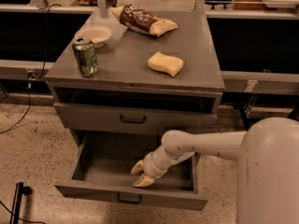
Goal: Open middle drawer
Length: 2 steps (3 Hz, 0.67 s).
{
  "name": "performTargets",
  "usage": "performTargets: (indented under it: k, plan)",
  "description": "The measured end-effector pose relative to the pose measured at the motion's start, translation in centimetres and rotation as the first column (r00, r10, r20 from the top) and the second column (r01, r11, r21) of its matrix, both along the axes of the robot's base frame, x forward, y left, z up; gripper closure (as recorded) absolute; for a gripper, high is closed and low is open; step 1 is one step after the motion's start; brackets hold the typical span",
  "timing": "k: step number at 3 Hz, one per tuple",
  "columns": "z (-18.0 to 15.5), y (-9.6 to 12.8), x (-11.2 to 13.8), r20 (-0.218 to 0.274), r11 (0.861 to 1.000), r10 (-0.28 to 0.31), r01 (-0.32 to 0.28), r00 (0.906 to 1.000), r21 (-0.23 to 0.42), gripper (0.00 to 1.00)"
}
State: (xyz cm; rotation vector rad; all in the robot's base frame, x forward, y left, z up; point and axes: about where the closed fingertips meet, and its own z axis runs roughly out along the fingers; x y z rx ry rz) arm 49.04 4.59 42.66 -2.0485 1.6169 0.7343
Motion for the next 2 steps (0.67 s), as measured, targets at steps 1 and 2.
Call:
performTargets:
  k: [1, 2]
  plan:
    - [-0.38, -0.03, 0.0, -0.012, 1.0, 0.001, -0.001, 0.9999, -0.007, 0.52]
    - [-0.81, -0.01, 0.01, -0.029, 1.0, 0.008, -0.008, 0.9996, -0.017, 0.75]
